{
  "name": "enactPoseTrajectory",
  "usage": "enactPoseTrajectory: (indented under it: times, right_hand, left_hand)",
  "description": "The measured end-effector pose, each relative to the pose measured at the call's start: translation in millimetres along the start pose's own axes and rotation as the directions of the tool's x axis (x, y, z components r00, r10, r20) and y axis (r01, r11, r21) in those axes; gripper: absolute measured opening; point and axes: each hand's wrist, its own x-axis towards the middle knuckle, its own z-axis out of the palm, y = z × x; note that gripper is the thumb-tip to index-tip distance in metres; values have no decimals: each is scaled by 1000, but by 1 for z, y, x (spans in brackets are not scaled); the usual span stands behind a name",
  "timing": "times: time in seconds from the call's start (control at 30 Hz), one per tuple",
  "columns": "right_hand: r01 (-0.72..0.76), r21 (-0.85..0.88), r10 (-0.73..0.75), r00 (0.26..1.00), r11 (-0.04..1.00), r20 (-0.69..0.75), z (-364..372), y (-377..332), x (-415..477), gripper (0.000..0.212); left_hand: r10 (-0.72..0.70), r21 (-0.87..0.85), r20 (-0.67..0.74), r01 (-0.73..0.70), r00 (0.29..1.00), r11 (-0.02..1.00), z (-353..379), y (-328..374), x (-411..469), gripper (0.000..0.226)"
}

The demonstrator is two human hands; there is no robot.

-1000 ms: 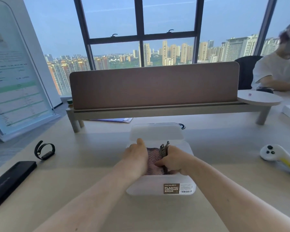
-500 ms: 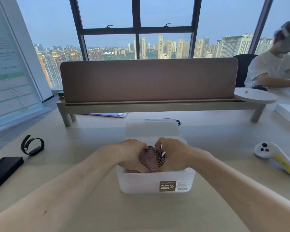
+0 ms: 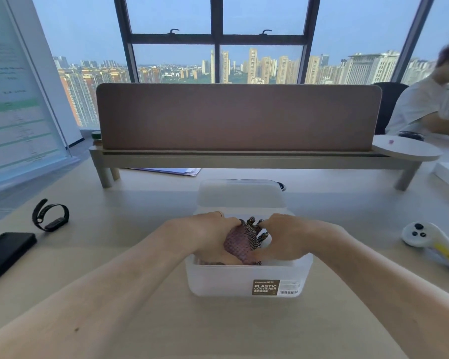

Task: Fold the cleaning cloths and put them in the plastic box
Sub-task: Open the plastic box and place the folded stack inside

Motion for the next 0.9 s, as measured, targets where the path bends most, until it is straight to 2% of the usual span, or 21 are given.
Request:
enactPoseTrajectory:
  times: [0.07,0.13,0.23,0.33,0.37,0.43,0.47,0.53,0.57,0.6,0.63,0.67,0.7,0.77,0.8,0.83,0.9]
  right_hand:
    - [8,32,-3,988,999,-151,2,0,9,57]
    - [88,69,-72,976,994,-204,6,-3,14,40]
    - [91,95,-83,993,991,-86,14,-2,20,25]
    - [47,87,-47,999,995,-6,18,3,19,31]
    - [46,92,-43,999,995,-30,16,5,15,39]
    - [63,141,-40,987,988,-158,10,10,4,57]
    - [92,187,-39,962,978,-269,6,16,-2,58]
    - [143,325,46,858,935,-512,-7,32,-6,47]
    - [133,417,146,807,899,-572,-11,45,-3,42]
    - [93,543,275,783,835,-558,-14,59,3,42]
    - [37,670,389,790,742,-474,-15,71,10,45]
    - [-25,766,456,816,642,-355,-12,78,18,51]
    - [-68,838,477,845,542,-240,-6,80,26,58]
    - [-82,949,446,893,306,-66,6,78,41,71]
    - [-65,978,415,909,196,-23,10,74,47,75]
    - [-33,993,390,921,110,-12,11,70,51,78]
    - [29,1000,377,926,12,-31,7,65,53,80]
  left_hand:
    - [16,9,-47,-16,999,1000,-3,2,2,82]
    - [60,12,-77,-60,995,998,-3,5,4,74]
    - [96,-30,-26,-96,995,995,6,6,6,63]
    - [82,-69,-49,-85,995,994,13,-1,10,58]
    - [71,-69,-49,-75,996,995,11,-2,9,63]
    - [56,-103,-88,-65,995,993,-1,-6,-1,86]
    - [55,-146,-147,-77,988,986,-10,-10,-11,91]
    - [21,-279,-360,-129,933,952,-23,-23,-26,78]
    - [-44,-351,-486,-149,873,925,-26,-34,-28,68]
    - [-159,-437,-565,-131,810,890,-26,-47,-27,59]
    - [-309,-557,-556,-70,771,828,-23,-60,-21,54]
    - [-447,-696,-448,11,774,718,-19,-69,-16,54]
    - [-522,-828,-287,67,803,558,-12,-76,-7,55]
    - [-505,-979,-53,55,861,197,5,-81,12,57]
    - [-472,-998,-10,18,881,55,11,-79,19,59]
    - [-444,-999,-2,-19,896,-34,14,-77,23,61]
    - [-421,-988,-34,-95,906,-125,15,-73,25,62]
